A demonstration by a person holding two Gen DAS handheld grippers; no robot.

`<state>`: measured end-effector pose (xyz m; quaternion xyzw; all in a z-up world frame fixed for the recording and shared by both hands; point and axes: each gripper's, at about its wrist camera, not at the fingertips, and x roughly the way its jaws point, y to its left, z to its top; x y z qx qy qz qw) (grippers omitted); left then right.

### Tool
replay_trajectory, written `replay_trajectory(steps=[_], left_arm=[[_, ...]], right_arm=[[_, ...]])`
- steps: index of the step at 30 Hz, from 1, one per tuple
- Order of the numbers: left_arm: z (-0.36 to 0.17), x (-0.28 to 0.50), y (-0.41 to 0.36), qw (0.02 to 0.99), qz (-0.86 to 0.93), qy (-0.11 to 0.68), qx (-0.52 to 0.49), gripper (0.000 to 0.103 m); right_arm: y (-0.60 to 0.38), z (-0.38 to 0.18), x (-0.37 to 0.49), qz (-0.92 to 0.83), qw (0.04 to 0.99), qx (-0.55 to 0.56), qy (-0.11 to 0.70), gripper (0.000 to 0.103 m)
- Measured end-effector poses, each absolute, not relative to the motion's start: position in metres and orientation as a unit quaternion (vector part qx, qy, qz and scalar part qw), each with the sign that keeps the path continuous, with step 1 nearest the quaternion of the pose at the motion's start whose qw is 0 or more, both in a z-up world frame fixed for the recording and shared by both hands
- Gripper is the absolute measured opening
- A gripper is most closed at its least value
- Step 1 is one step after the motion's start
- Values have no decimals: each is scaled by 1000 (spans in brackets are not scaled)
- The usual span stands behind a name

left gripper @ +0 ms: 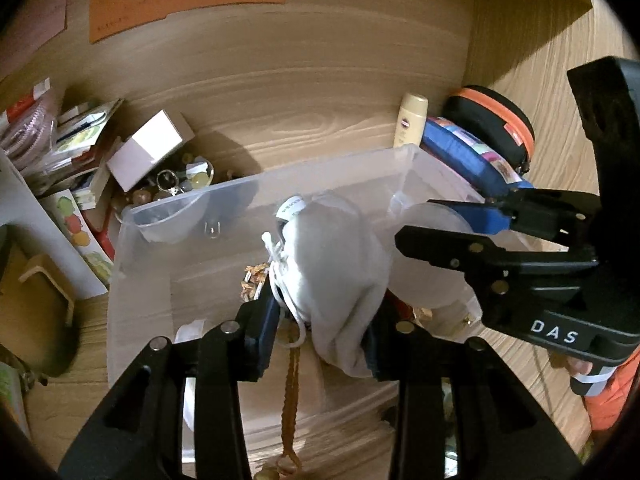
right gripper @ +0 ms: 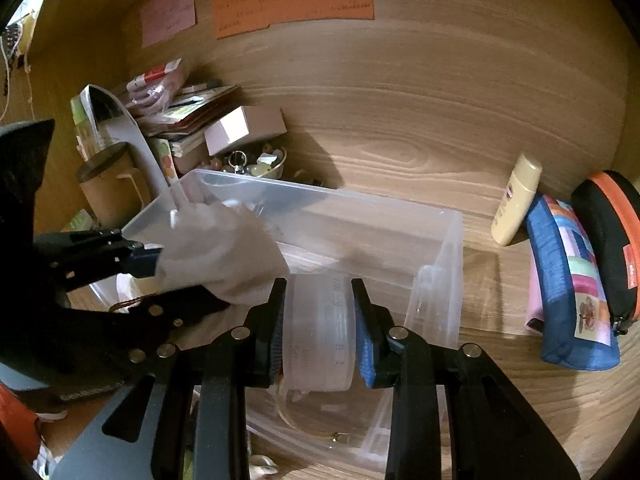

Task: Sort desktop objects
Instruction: 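Release the cloth bag into the box with left tool while right drops the tape, then reach the right tool to the green glass bottle and close around it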

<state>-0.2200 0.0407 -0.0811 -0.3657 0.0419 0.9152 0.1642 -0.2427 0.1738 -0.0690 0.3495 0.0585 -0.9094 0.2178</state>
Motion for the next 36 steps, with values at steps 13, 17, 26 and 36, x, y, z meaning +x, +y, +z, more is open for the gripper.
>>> replay_trajectory(steps=[13,17,26,36], left_arm=[[-63,-205,25,159,933,26,-323,65],[-60,-205,21,152,936,25,-317,66],[-57,-199,20,142,942,39,-301,82],[-54,-195,20,138,944,38,-296,93]], right_arm=[[175,-61,-237,-916,220,331,53,47],[176,-60,-237,-918,217,329,51,48],[177,-54,-230,-934,189,297,62,65],[175,-52,-226,-946,154,273,84,82]])
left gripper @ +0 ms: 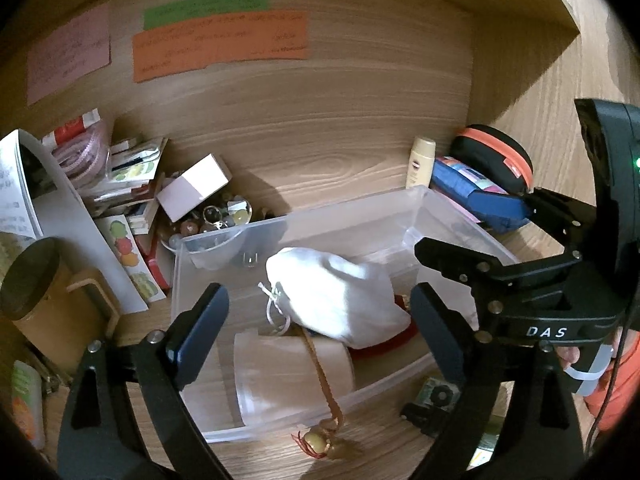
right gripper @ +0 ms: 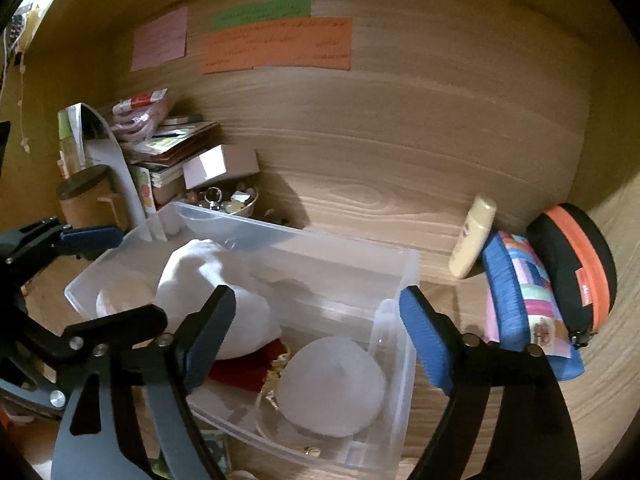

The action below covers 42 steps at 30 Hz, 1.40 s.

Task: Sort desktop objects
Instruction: 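Reach the right tool to the green glass bottle and close around it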

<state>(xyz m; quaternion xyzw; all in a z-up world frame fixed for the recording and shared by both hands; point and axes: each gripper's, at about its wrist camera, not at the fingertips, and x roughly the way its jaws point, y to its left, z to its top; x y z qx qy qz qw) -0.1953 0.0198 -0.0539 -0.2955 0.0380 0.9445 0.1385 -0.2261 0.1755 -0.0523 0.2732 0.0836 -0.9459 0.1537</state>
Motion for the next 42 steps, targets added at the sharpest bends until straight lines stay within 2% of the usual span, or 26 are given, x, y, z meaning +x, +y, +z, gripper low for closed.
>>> replay_trajectory(steps=[9,16,20,29,42], left_arm=[[-48,-195,7,137,944,16,-298,96],[-36,-172,0,144,951,12,-274,98],[-39,-150,-5,152,951,18,-269,99],[-68,-127,-14,151,939,45,-304,99],[-103,-137,-18,155,916,16,-370,99]], right_arm=[[179,-46,-222,-946,138,279,89,83],[203,-24,-176,-953,119,265,87,83],[205,-22,-147,-955,119,259,82,87],[168,-59,-111,-941,144,285,114,87],[149,-104,-114,-906,194,357,117,83]])
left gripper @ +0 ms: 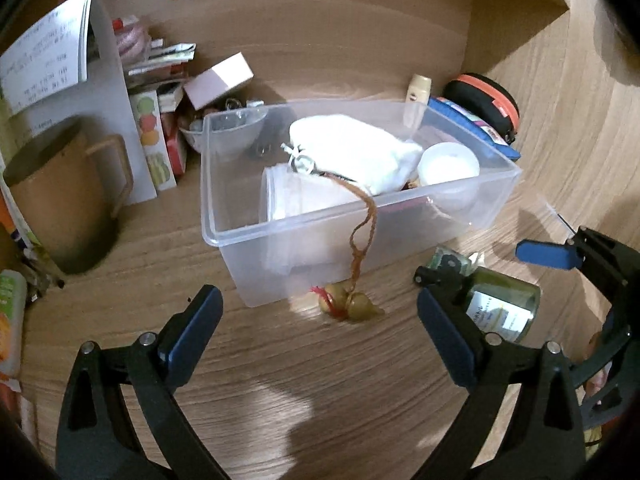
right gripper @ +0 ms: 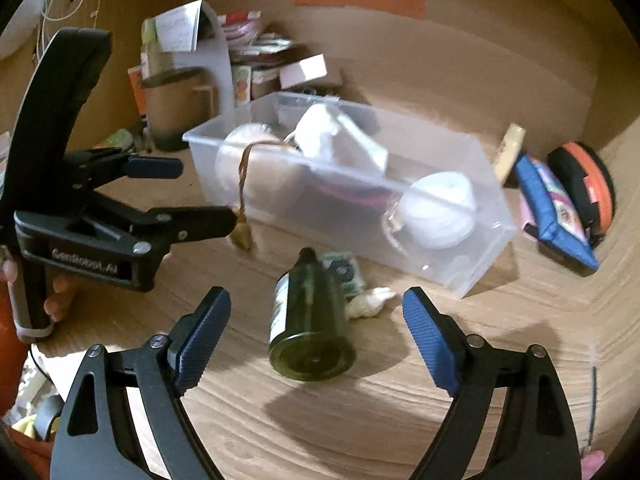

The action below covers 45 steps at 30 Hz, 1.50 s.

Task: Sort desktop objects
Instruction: 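Reach the right tool to the green glass bottle and close around it, then lift the green bottle with the right tool while the left tool grasps the gourd keychain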

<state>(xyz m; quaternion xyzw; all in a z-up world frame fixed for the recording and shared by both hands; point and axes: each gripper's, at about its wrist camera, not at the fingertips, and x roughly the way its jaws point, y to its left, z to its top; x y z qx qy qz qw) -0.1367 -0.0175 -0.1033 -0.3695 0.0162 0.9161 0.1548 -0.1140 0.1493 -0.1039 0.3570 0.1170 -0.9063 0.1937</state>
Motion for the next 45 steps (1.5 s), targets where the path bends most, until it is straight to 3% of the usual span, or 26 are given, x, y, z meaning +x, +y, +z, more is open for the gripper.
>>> replay_trajectory(steps=[3,5,14,19,22,30,45], left_arm=[[-106,-137,-15,164,912,15,-375,93],[-109,-139,-13,168,907,19,-386,83],[-116,-147,-12,171,894,8,-414,75],[-118,-149,-3,166,891,10,-423,74],[-121,-151,3,166,885,16,-434,68],[-120,-153,1,165,886,9,-434,67],[-118,-158,-1,178,883,8,-434,63]], right_arm=[[149,-108,-114,-903,198,362,117,79],[150,-112,-115,-901,202,367,112,74],[152,-114,-117,-897,222,368,101,66],[154,-117,-120,-892,230,377,96,52],[157,-120,-122,-888,234,386,86,44],[161,-121,-122,-885,246,389,70,38],[195,-114,-97,-896,229,378,26,38]])
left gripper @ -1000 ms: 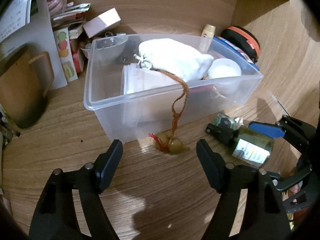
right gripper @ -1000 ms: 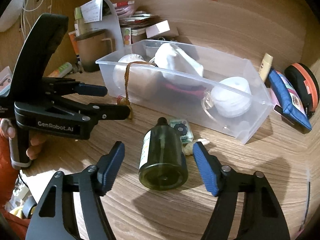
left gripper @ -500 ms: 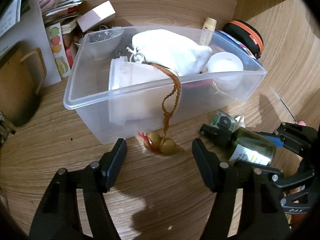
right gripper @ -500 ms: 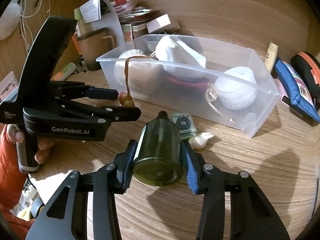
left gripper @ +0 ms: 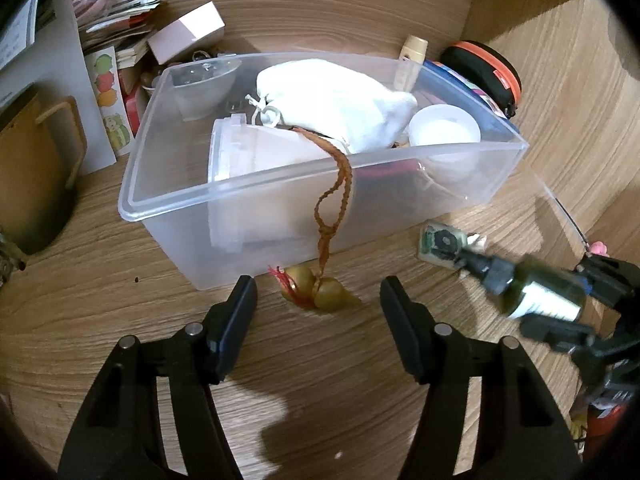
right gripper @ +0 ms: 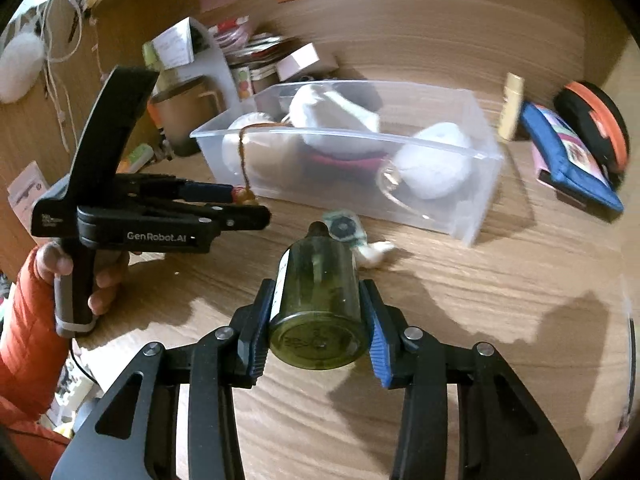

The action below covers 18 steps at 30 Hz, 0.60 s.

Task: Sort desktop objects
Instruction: 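Lift the green bottle with the right tool while the left tool grasps the gourd keychain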

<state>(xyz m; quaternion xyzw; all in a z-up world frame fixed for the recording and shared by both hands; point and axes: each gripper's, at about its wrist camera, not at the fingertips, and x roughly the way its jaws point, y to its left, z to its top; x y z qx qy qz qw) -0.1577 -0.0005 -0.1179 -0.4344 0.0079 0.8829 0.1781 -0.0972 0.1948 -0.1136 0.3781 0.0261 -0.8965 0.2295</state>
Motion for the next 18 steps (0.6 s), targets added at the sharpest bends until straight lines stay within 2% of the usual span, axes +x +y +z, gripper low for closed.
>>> replay_trajectory(steps=[10,15,17,18], left_arm=[[-117,-156,10,188,881,9,-433,56],[-117,-156,7,197,880,-1,-433,44],[-117,-157,6,200,879,-4,-433,34],[-117,-156,7,201,879,-5,-433,33]], right_arm=[[218,-91,-87,-911,215,351,2,38],[218,-90,-86,-912,217,348,1,38],[218,-90,-86,-911,220,348,-3,38],[218,-90,-86,-911,222,348,-4,38]])
